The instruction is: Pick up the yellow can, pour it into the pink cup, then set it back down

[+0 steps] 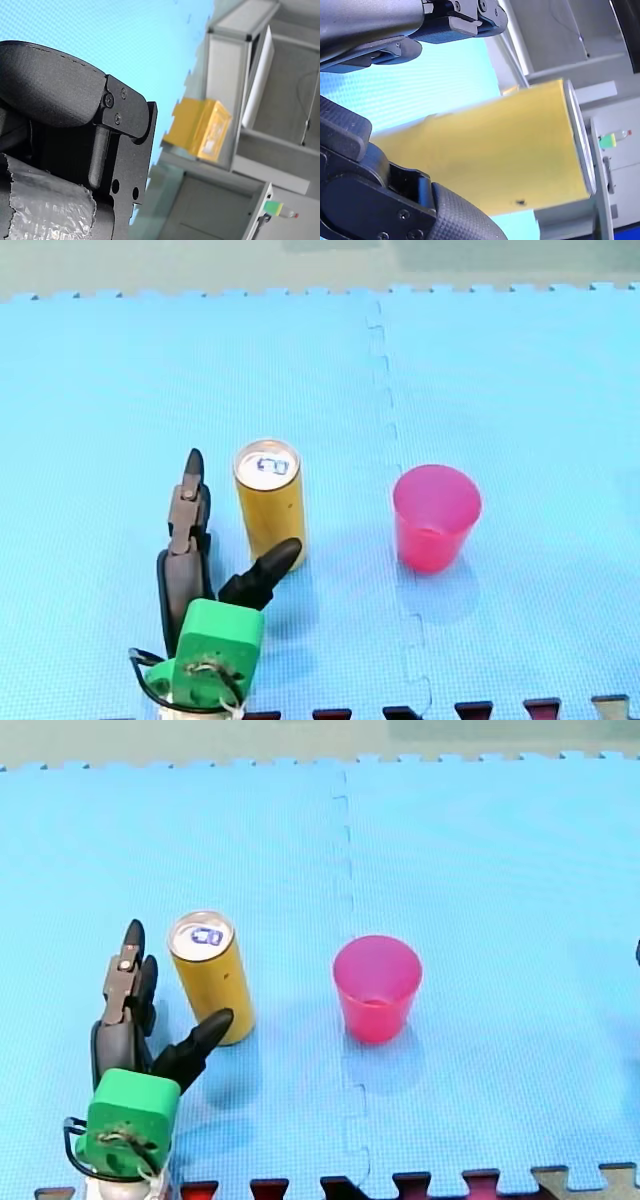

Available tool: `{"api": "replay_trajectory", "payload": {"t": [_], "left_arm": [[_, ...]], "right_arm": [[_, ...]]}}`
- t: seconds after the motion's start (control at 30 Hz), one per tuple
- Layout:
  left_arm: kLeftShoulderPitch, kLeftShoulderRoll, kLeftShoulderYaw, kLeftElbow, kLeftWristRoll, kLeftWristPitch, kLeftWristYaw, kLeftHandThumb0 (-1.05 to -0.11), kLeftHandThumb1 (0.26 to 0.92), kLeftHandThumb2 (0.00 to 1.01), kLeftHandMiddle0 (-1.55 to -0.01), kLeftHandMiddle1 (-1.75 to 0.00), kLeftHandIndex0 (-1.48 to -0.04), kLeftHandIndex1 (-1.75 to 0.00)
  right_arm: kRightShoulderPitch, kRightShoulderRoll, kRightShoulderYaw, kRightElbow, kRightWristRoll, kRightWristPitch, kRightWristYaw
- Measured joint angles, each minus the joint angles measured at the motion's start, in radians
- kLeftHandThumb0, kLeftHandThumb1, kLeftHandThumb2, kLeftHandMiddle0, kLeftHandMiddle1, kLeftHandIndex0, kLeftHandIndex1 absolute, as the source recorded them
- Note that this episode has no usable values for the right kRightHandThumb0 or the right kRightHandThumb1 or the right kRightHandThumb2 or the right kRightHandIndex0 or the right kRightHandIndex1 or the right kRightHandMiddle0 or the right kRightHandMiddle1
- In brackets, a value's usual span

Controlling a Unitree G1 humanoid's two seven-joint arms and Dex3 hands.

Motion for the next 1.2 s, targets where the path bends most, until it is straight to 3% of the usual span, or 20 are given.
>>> {"api": "replay_trajectory", "payload": {"t": [0.4, 0.77, 1.0, 1.2], "left_arm": [[0.017, 0.011, 0.035, -0.020, -0.046, -0.016, -0.059, -0.955, 0.747, 0.00, -0.24, 0.00, -0.22, 0.00], [0.023, 0.030, 0.029, -0.036, -0.012, 0.008, -0.043, -0.911, 0.712, 0.00, -0.23, 0.00, -0.21, 0.00], [0.023, 0.027, 0.030, -0.042, -0.021, 0.013, -0.057, -0.738, 0.597, 0.00, -0.21, 0.00, -0.19, 0.00], [0.023, 0.008, 0.055, -0.042, -0.093, -0.007, -0.139, -0.649, 0.572, 0.00, -0.18, 0.00, -0.15, 0.00]], "right_arm": [[-0.001, 0.000, 0.009, 0.003, -0.017, -0.001, -0.028], [-0.001, 0.000, 0.014, 0.004, -0.023, -0.005, -0.043], [0.000, -0.003, 0.015, 0.004, -0.023, -0.009, -0.043], [0.000, -0.007, 0.017, 0.003, -0.024, -0.011, -0.044]]}}
